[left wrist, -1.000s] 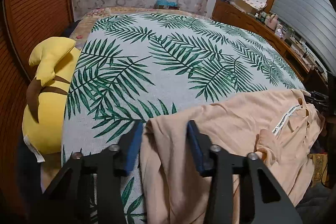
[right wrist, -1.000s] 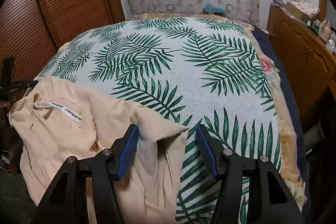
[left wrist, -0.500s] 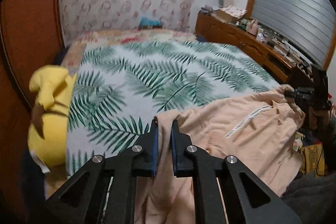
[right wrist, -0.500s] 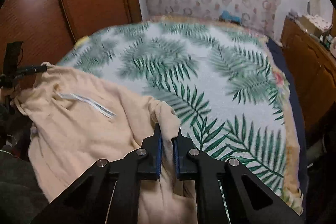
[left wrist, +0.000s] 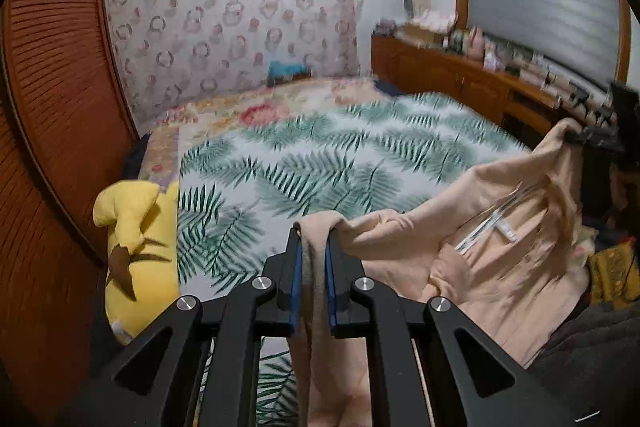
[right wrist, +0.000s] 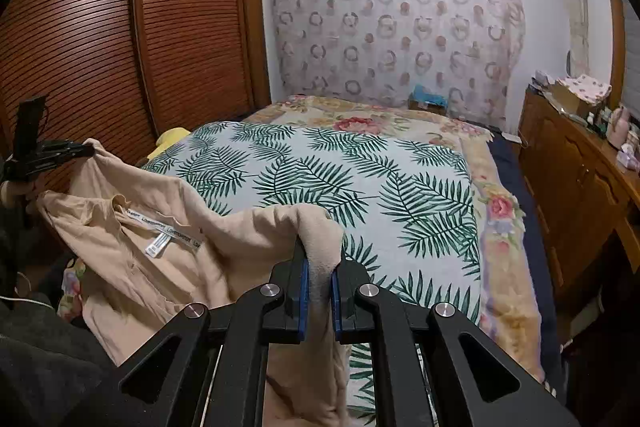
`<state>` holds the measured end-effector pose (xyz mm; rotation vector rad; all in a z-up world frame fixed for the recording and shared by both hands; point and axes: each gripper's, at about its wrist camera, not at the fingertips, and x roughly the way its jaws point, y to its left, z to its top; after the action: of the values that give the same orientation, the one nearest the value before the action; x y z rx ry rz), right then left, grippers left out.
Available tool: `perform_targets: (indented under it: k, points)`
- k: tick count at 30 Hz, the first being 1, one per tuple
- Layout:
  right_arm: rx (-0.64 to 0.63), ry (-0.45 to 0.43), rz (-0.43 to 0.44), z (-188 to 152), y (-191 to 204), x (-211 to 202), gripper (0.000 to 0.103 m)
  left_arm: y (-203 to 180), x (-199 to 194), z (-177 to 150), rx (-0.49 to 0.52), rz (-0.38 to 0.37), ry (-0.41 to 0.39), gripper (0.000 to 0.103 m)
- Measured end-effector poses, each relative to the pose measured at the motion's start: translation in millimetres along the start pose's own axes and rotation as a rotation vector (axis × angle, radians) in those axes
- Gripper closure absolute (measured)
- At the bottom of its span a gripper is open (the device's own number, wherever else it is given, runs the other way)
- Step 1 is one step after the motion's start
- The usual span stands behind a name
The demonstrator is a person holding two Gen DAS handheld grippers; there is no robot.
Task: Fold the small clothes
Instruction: 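Grasp the shirt edge with the left tool while the right tool grasps beside it, then lift the peach shirt high with both tools, holding it spread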
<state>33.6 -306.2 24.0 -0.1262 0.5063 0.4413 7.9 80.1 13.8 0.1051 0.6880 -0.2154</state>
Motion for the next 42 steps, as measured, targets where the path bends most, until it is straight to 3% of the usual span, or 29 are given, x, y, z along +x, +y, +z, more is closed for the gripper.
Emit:
perform_targets:
  k: [13,16,26,32,36,42]
  points:
    - [0.006,0.096,-0.002,-6.3,-0.7,41.3,0.094,7.5,71.7,-34.7,0.033,-0.035,0.261,0.092]
    - [0.011,0.099,-0.003,-4.8,-1.2,45.3,0.094,9.9,78.0,-37.8,0.029,-0.086,0.301,0.092]
    - [0.003,0.119,-0.005,-5.2,0.5,54.9,0.094,19.3,92.1,-36.2,0.036,-0.101,0.357,0.087]
    - [0.020,0.095,-0.004,-6.4,-4.5,50.6,0.094,18.6,76.3,-31.7,0.006,-0.073,0.265,0.094]
    - [0.029,0.047,0.001,-1.5,-4.1,30.9,0.094,20.7,31.0,-17.9,-0.083,-0.053,0.087,0.095]
    - [0.002,-0.110,0.005,29.0,11.5,-43.5,0.095,12.0,-51.0,12.7,-0.110,-0.076,-0.142,0.095]
